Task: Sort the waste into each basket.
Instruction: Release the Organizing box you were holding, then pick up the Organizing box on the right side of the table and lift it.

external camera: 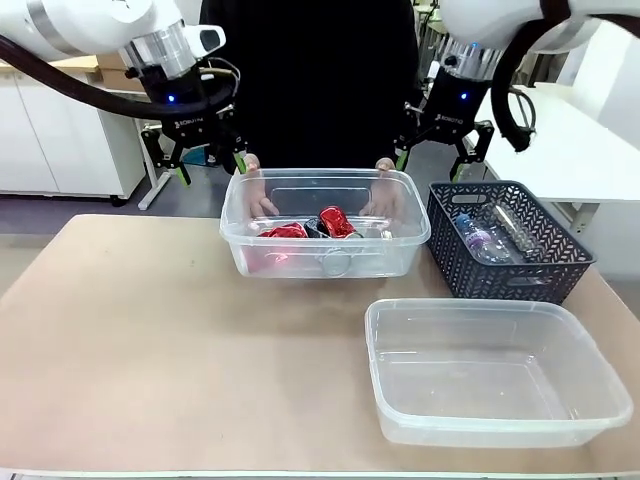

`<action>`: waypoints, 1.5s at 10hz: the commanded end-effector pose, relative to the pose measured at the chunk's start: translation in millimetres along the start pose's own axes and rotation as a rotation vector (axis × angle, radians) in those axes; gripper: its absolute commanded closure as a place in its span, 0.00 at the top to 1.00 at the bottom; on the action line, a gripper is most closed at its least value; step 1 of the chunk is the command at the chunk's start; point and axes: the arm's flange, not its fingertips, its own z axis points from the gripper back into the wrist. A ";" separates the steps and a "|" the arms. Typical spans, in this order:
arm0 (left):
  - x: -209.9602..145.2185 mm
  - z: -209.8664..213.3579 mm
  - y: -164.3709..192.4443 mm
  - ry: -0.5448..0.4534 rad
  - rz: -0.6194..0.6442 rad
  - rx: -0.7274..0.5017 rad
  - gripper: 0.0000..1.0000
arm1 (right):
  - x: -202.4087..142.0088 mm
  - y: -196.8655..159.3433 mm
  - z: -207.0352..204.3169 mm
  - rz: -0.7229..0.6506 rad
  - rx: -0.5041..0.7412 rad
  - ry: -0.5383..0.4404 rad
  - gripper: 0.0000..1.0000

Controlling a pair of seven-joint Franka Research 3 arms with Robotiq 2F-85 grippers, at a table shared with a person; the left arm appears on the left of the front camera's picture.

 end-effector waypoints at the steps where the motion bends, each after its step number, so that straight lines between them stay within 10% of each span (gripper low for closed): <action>1: 0.2 2.2 -0.1 -0.006 0.004 -0.002 1.00 | 1.7 0.2 4.3 -0.005 0.015 -0.006 1.00; 7: 0.2 0.4 -0.2 -0.001 0.000 0.000 1.00 | 0.8 1.0 3.3 0.000 0.005 -0.005 1.00; 10: -72.6 55.3 -12.5 0.099 -0.148 -0.099 1.00 | -99.5 -119.7 84.3 0.081 0.363 0.102 1.00; 12: -103.3 45.3 -70.5 0.105 -0.181 -0.106 1.00 | -150.8 -191.9 94.5 -0.008 0.339 0.024 1.00; 15: -121.7 0.4 -190.5 0.367 -0.010 -0.142 1.00 | -180.4 -234.0 72.8 0.044 0.057 -0.022 1.00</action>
